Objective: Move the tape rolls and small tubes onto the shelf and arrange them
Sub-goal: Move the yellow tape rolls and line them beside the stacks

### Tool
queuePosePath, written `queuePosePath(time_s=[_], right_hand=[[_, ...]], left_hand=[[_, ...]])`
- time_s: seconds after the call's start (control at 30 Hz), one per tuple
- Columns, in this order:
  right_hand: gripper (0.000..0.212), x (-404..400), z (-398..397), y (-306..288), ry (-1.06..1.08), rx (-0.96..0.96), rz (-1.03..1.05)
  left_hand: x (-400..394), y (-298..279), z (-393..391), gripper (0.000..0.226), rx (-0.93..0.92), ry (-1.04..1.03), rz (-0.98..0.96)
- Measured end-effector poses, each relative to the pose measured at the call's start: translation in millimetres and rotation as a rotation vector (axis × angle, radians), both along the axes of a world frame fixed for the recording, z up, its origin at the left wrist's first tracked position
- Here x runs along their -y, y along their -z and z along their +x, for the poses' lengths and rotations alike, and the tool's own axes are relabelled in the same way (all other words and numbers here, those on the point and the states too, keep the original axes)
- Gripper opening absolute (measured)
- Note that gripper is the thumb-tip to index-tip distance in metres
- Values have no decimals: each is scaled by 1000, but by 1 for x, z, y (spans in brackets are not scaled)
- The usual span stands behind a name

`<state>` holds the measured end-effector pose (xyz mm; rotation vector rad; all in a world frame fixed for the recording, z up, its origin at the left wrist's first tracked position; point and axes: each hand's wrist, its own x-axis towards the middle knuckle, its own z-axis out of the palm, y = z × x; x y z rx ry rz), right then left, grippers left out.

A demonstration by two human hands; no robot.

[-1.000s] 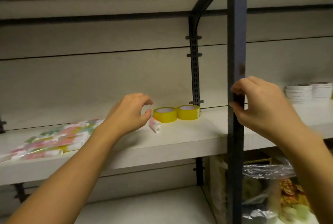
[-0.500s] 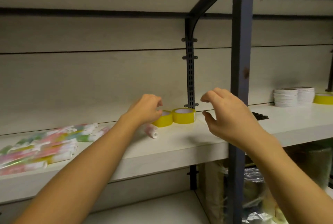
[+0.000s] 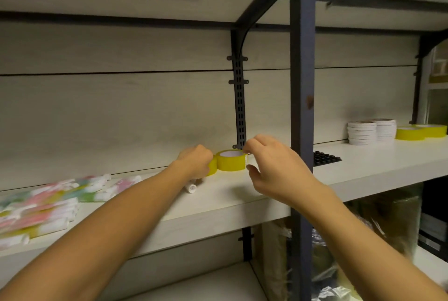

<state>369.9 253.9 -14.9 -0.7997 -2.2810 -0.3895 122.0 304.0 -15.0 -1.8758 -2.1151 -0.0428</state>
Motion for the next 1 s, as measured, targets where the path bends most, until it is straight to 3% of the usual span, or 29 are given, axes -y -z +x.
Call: queuePosePath(time_s=[0.2, 0.4, 0.6, 0.83, 0.9, 1.0], right_hand=[[22, -28, -38, -12, 53, 82, -72], [13, -77, -90, -22, 110, 233, -167], [33, -113, -112, 6, 134, 337, -305], [24, -114, -113, 5, 131, 207, -305], [14, -108, -111, 1, 90, 153, -271], [17, -90, -107, -8, 45, 80, -240]], left_hand=[[29, -22, -9, 40, 110, 47, 111], [77, -44, -18, 39, 105, 51, 302], [117, -41, -28, 12, 103, 80, 401], [142, -29, -39, 23, 132, -8, 386], [146, -24, -42, 18, 126, -30, 384], [157, -22, -45, 16, 131, -51, 426]])
